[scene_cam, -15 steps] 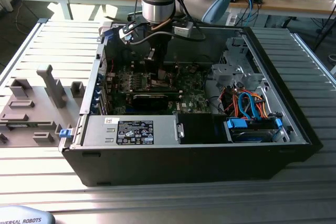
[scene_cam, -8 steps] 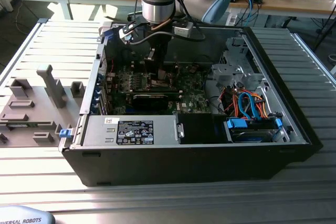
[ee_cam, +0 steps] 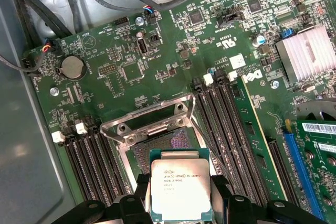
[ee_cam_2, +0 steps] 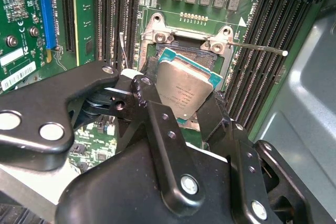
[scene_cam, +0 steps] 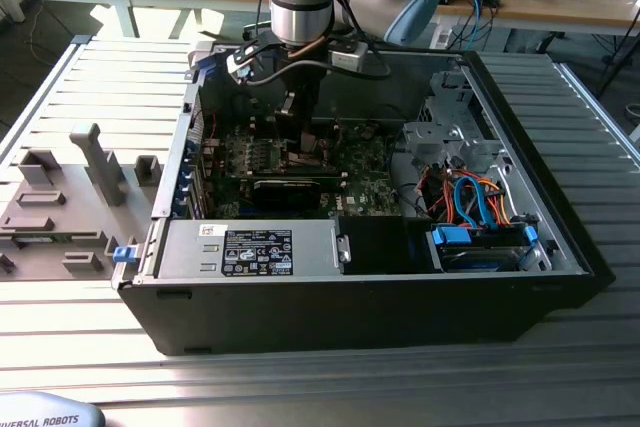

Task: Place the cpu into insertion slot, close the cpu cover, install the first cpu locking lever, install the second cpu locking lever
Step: 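Place the cpu into insertion slot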

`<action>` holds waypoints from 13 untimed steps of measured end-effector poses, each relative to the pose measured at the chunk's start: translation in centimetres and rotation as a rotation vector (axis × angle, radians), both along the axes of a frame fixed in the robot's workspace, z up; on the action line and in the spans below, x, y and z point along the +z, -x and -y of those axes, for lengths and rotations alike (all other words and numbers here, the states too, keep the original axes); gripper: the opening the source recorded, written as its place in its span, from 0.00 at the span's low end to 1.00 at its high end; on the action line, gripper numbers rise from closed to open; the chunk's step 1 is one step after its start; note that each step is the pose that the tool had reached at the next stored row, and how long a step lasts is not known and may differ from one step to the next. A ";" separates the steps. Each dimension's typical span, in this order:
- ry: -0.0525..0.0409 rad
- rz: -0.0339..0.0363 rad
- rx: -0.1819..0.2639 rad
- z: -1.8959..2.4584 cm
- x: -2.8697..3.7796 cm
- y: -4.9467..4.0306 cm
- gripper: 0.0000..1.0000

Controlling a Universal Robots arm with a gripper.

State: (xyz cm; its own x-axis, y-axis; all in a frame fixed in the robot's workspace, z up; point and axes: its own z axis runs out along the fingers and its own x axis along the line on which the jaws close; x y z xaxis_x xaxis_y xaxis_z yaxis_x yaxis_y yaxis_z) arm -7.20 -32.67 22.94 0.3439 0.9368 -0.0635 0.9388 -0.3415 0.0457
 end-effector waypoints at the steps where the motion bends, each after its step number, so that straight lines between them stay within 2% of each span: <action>1: 0.0000 0.0000 -0.001 0.00 0.00 0.00 0.54; 13: 0.0000 0.0000 -0.007 0.00 -0.05 0.00 0.54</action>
